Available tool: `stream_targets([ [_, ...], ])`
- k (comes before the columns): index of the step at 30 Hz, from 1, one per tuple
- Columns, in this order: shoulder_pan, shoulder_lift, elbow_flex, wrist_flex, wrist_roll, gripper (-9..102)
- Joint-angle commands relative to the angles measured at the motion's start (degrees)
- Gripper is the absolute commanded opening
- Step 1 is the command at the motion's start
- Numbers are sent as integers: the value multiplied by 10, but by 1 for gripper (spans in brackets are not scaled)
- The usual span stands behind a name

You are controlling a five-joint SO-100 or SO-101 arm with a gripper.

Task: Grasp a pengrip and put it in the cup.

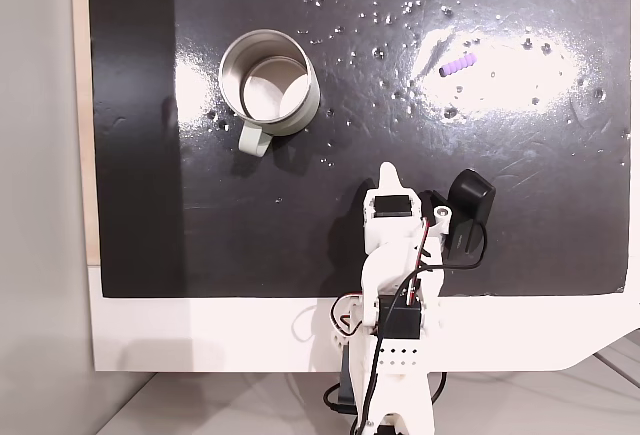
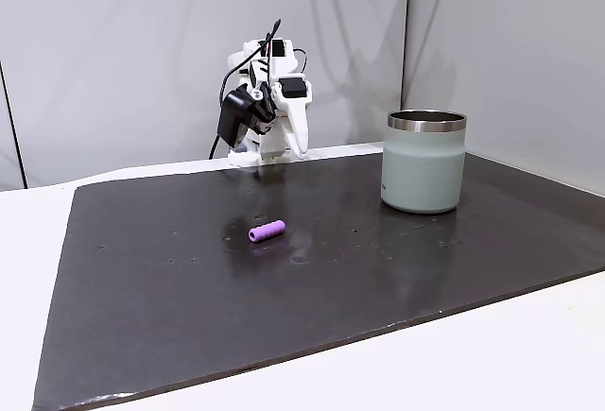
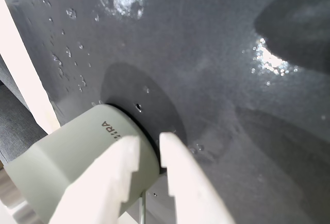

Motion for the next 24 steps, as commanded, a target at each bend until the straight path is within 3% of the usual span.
stream_targets([
  [1,8,4,-4,-20,-9,0],
  [13,10,4,-19,-18,-8,0],
  [19,25,4,-155,52,-9,0],
  [24,112,4,-251,77,-26,0],
])
